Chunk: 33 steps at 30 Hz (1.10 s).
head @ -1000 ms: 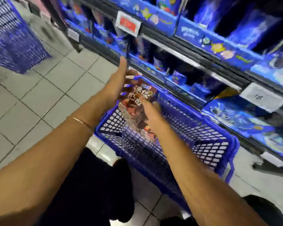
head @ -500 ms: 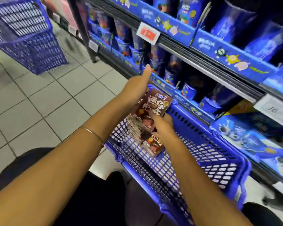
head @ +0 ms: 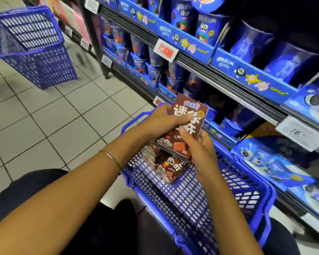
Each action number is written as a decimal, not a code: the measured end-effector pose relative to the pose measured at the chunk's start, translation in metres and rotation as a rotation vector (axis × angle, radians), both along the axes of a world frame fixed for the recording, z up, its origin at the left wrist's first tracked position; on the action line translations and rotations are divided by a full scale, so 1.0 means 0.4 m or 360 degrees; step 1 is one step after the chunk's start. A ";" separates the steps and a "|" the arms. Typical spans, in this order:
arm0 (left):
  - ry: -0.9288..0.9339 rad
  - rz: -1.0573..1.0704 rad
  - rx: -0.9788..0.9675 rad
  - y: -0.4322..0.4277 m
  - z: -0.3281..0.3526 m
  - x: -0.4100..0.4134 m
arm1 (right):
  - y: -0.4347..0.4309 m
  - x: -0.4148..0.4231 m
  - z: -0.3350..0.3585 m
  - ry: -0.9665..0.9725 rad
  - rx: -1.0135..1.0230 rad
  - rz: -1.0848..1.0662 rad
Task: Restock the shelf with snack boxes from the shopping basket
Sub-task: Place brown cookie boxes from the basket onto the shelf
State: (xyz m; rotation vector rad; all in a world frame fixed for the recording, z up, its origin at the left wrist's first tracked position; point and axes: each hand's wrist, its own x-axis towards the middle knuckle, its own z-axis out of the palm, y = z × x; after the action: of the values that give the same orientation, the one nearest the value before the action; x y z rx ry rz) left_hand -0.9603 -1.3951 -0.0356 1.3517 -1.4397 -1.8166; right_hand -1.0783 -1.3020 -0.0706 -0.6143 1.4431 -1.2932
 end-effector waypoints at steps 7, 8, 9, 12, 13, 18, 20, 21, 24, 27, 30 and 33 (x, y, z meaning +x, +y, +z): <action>0.0068 0.0330 -0.0113 -0.012 0.025 0.045 | -0.031 0.005 -0.125 -0.0250 0.0482 -0.0250; 0.0100 0.0345 -0.0126 -0.014 0.029 0.049 | -0.038 0.011 -0.147 -0.0173 0.0560 -0.0220; 0.0120 0.0361 -0.0141 -0.015 0.033 0.052 | -0.044 0.018 -0.167 -0.0133 0.0612 -0.0166; 0.0137 0.0418 -0.0181 -0.021 0.040 0.057 | -0.066 0.041 -0.216 -0.0102 0.0682 -0.0002; 0.0144 0.0442 -0.0191 -0.023 0.043 0.059 | -0.074 0.051 -0.226 -0.0073 0.0694 -0.0003; 0.0146 0.0593 -0.0164 -0.039 0.056 0.073 | -0.133 0.123 -0.264 0.0006 0.0693 -0.0126; 0.0139 0.0627 -0.0148 -0.043 0.056 0.075 | -0.150 0.144 -0.280 0.0070 0.0780 -0.0116; 0.0145 0.0625 -0.0144 -0.044 0.054 0.076 | -0.153 0.150 -0.290 0.0103 0.0809 -0.0100; 0.0132 0.0587 -0.0161 -0.045 0.049 0.074 | -0.142 0.156 -0.306 0.0120 0.0846 -0.0063; 0.0097 0.0543 -0.0173 -0.047 0.038 0.071 | -0.135 0.152 -0.307 -0.0014 0.0835 -0.0063; 0.0045 0.0507 -0.0168 -0.050 0.026 0.070 | -0.136 0.142 -0.310 -0.0056 0.0836 -0.0075; 0.0034 0.0481 -0.0171 -0.056 0.029 0.070 | -0.130 0.134 -0.317 0.0004 0.0789 -0.0128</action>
State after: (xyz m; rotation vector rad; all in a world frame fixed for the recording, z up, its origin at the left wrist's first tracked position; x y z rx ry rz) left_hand -0.9323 -1.4177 -0.0238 1.4050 -1.2268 -1.5346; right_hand -1.0247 -1.3542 -0.1975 -0.2281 1.7231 -0.9381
